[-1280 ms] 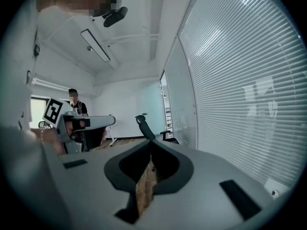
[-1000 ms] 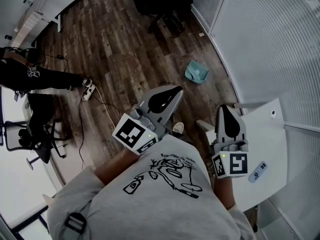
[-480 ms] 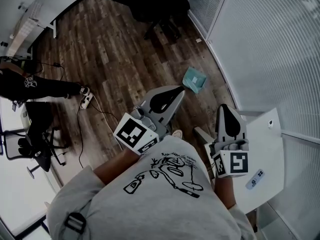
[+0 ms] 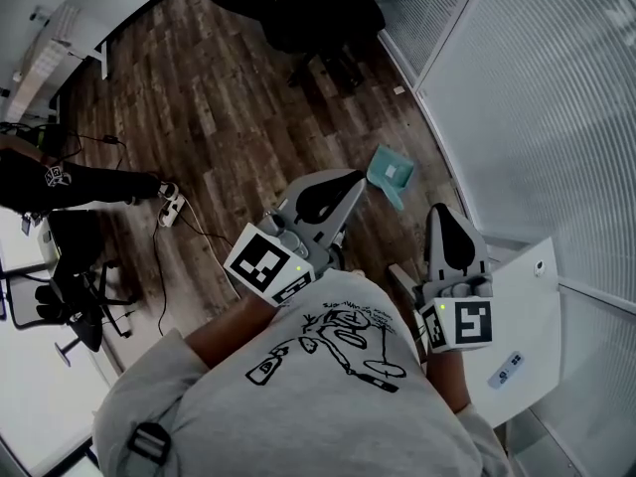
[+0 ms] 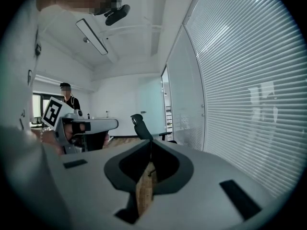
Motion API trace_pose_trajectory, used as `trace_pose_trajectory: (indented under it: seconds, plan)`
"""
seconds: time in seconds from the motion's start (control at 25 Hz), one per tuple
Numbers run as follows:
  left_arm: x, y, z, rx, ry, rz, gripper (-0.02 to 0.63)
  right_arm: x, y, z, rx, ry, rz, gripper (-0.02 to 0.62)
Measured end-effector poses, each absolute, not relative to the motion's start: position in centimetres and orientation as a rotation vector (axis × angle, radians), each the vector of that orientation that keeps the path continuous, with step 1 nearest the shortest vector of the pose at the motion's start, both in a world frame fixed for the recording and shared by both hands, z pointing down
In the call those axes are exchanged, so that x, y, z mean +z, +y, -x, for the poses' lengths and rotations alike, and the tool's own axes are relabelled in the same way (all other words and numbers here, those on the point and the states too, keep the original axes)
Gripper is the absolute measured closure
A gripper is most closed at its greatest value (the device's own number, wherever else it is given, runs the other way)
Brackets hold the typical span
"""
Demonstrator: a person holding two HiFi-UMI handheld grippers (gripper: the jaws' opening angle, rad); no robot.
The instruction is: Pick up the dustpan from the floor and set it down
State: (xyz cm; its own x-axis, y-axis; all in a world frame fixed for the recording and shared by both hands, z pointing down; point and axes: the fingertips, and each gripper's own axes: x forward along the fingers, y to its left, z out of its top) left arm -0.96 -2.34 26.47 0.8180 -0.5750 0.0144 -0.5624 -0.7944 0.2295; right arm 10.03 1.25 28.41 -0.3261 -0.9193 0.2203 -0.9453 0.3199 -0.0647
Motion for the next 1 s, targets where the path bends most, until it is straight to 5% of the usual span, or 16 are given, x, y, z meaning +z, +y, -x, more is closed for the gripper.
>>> trace_pose_trajectory:
  seconds: [1.0]
  plan:
    - [28.0, -8.7, 4.6, -0.079, -0.835, -2.768, 0.603, 28.6, -4.9, -6.1, 0.255, -2.384, -1.734, 0.589]
